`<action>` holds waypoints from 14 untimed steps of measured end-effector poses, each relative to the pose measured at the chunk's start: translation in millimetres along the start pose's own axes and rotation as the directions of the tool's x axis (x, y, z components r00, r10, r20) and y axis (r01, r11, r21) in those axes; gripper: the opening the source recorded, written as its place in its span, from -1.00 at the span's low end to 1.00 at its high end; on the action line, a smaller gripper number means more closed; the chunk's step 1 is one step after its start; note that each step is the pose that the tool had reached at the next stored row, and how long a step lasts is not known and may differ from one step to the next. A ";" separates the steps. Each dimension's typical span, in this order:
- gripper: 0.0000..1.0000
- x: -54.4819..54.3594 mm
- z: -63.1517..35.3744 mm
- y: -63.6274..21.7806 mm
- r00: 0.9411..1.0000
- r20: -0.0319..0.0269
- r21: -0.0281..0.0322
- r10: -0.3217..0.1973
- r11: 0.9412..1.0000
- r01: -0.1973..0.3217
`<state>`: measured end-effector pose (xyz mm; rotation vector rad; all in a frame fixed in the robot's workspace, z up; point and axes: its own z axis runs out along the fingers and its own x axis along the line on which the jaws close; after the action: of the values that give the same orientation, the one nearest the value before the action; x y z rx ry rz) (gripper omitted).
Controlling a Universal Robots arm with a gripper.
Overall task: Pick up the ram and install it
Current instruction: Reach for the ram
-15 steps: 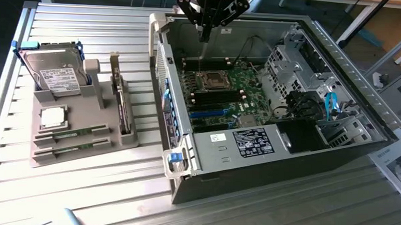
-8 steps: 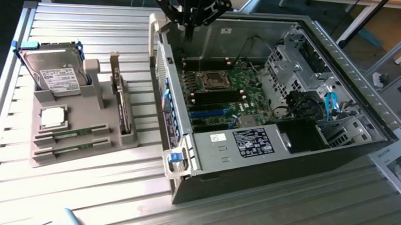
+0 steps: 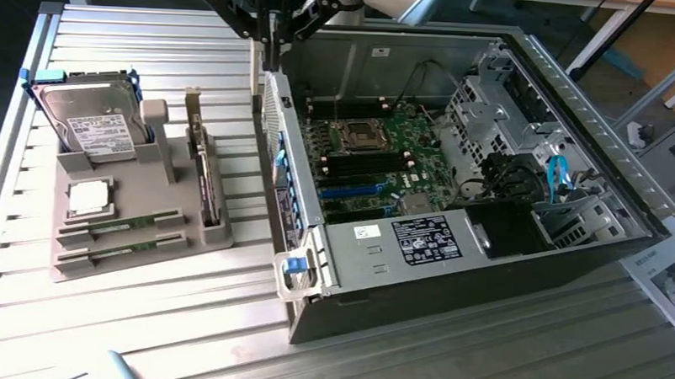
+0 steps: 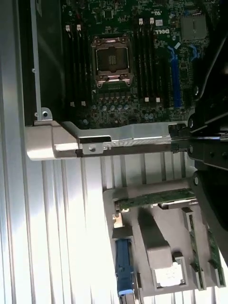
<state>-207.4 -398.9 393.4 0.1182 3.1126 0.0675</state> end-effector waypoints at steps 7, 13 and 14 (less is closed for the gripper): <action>-0.70 41.8 -1.1 -3.2 1.000 0.000 0.000 0.000 1.000 0.000; -0.70 71.3 -1.9 -5.4 1.000 0.000 0.000 0.000 1.000 0.000; -0.70 75.6 -2.1 -5.7 1.000 0.000 0.000 0.000 1.000 0.000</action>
<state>-283.2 -399.0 393.4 0.1178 3.1126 0.0675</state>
